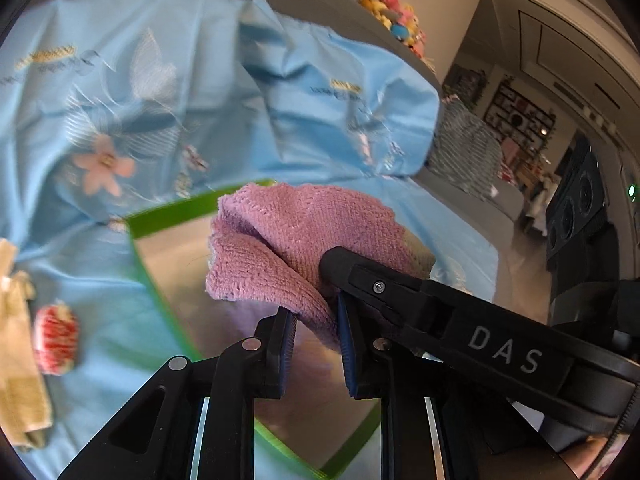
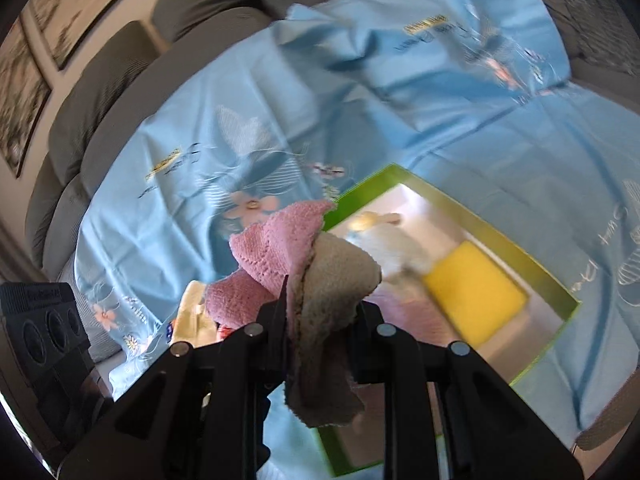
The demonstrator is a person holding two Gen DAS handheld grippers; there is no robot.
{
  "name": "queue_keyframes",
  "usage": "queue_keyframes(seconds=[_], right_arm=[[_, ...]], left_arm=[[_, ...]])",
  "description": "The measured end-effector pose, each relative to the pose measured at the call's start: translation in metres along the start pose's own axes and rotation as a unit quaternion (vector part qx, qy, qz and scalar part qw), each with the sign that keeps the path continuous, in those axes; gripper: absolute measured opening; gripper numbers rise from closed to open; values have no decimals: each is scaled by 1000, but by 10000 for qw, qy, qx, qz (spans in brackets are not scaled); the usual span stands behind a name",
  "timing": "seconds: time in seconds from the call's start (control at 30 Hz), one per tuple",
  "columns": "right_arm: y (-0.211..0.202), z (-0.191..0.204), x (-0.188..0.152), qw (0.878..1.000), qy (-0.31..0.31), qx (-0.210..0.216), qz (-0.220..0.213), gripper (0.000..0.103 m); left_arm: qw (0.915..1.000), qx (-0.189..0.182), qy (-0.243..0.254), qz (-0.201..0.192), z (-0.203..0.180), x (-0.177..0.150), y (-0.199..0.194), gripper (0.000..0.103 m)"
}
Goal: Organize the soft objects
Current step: 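Carry the purple washcloth with the right gripper over the green box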
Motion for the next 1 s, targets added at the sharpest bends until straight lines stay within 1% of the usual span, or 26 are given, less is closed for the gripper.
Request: queue_keyframes(seconds=[0.1,0.23,0.37,0.5,0.6,0.67,0.7,0.77,0.9,1.0], right_arm=[[1,-22,0,9996,253,-72,70,21],[0,-37,0,9983,203,-530,117,21],[4,-53,-2,9976,325,-570,217,21],[14,-66,-7,9956,468,-684,438,21],[25,-75,-13,9928,571,-784,704,21],[31,-77,-17,9912,595,-836,837,21],[32,-77,-18,9907,520,-930,851,21],[34,-74,-17,9903,421,-1019,842,20],[38,-74,-19,9894,362,-1064,923,20],[39,-75,-19,9884,362,-1135,937,20]], left_arm=[[9995,-147,-121,233,-6,-1,17,20],[9991,-164,-107,382,-13,-5,34,20],[9984,-133,-153,525,-15,-9,46,20],[9967,-58,-244,771,-11,-17,58,20],[9947,113,-331,962,-4,-23,66,20],[9917,219,-522,1153,3,-27,72,20],[9905,225,-606,1215,6,-27,74,20],[9902,228,-639,1224,9,-29,72,20],[9903,388,-554,1216,10,-31,70,19],[9899,439,-561,1223,12,-33,70,19]])
Point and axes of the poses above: each gripper's, at about its wrist camera, not at the fingertips, and y roughly the way its jaws point, z to its left, x to its top, the point moved 6 cm from there along y, roughly the way its jaws point, and after that the axes turned 6 degrees about -y, right-handed, at the moved point
